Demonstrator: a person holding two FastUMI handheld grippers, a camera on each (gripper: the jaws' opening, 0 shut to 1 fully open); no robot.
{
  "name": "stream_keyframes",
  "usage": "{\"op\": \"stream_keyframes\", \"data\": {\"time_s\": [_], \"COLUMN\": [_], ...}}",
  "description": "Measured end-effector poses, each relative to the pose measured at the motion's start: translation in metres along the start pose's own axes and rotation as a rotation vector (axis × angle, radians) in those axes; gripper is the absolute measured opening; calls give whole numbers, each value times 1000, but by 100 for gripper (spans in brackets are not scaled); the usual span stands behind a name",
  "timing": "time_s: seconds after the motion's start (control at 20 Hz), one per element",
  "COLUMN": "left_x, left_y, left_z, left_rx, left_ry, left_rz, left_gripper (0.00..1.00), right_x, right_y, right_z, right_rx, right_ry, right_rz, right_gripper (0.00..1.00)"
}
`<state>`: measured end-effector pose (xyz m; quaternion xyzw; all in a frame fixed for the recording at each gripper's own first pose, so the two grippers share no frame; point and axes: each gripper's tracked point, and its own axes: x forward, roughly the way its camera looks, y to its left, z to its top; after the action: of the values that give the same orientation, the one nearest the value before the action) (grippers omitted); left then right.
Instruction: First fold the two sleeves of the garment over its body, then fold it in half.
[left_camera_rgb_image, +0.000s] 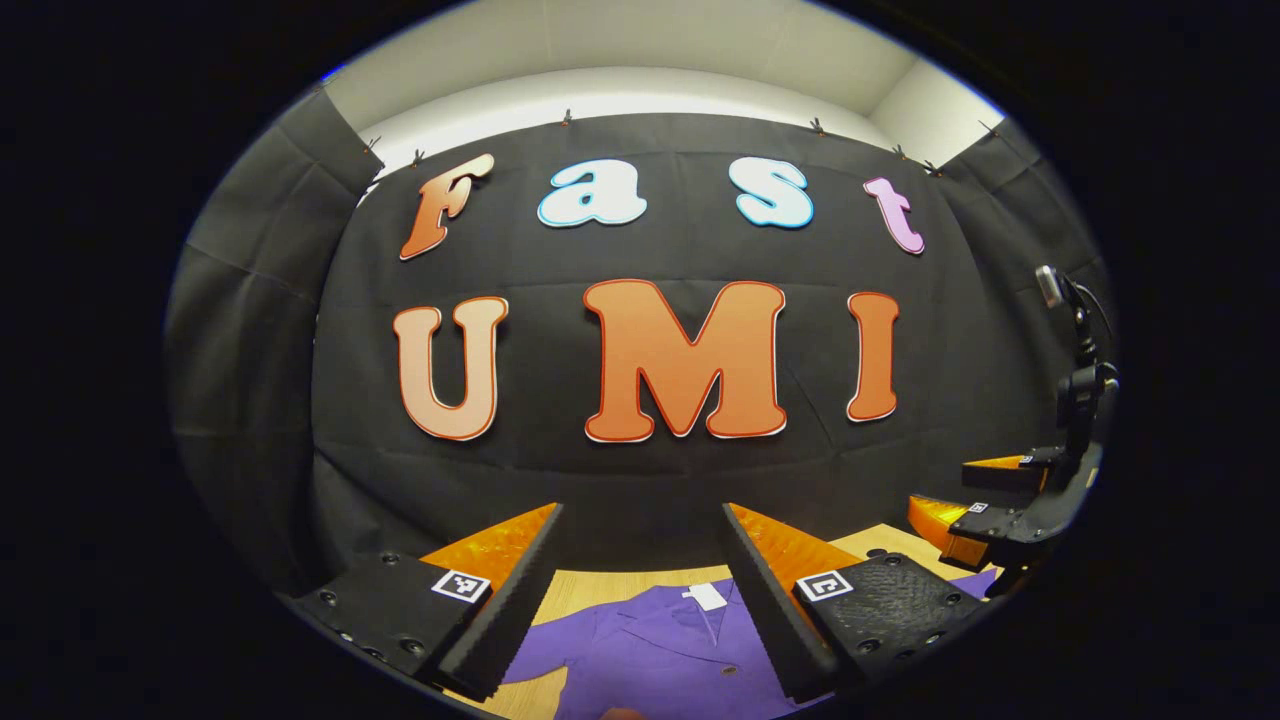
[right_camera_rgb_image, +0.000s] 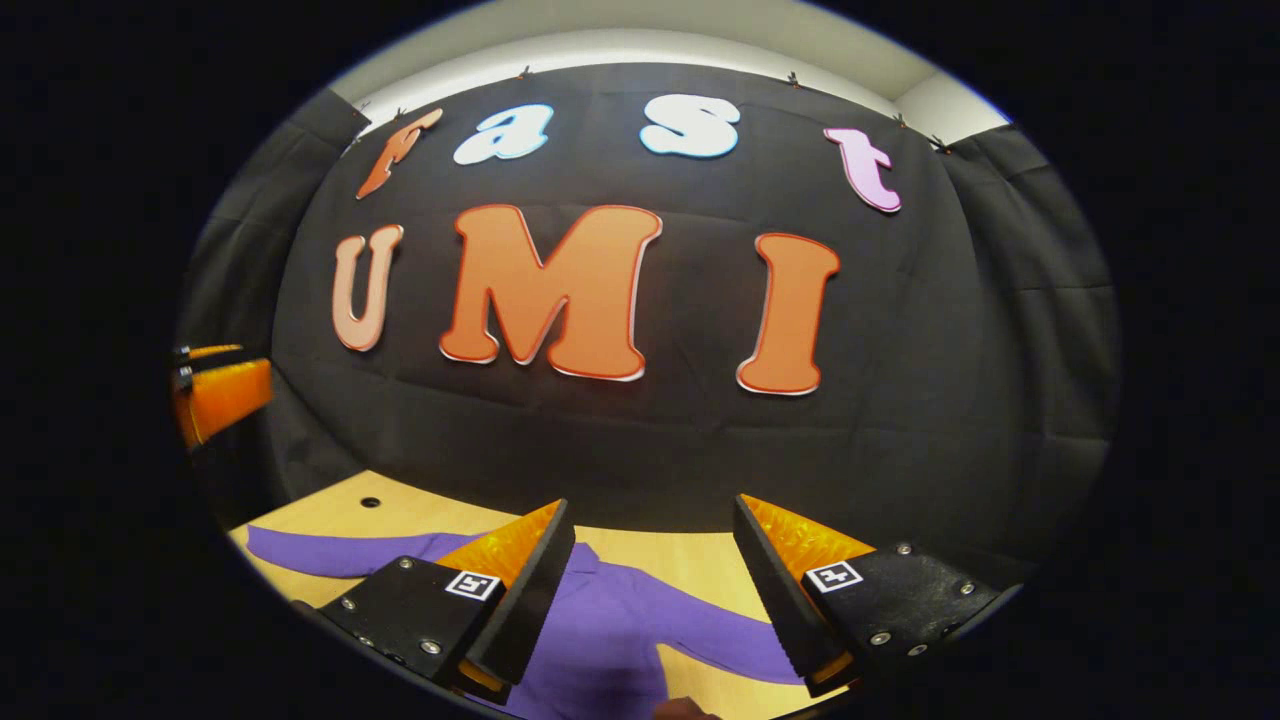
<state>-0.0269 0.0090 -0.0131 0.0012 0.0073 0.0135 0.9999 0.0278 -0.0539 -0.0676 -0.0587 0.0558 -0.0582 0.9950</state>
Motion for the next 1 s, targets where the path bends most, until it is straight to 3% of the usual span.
{"op": "stream_keyframes", "data": {"time_s": [0.25, 0.4, 0.65, 1.0], "left_x": [-5, -9, -17, -23], "left_y": [-8, -22, -30, -47], "left_z": [6, 13, 45, 61], "left_rx": [7, -48, -25, 13], "left_ry": [-1, 23, -33, -55], "left_rz": [-7, -36, -40, -43], "left_gripper": [95, 95, 95, 95], "right_x": [12, 22, 22, 15], "right_y": [-56, -86, -145, -215], "right_z": [-31, -54, -127, -204], "right_rx": [-8, -12, 10, 102], "right_ry": [60, 107, 316, 537], "right_rz": [-123, -188, -340, -485], "right_gripper": [95, 95, 95, 96]}}
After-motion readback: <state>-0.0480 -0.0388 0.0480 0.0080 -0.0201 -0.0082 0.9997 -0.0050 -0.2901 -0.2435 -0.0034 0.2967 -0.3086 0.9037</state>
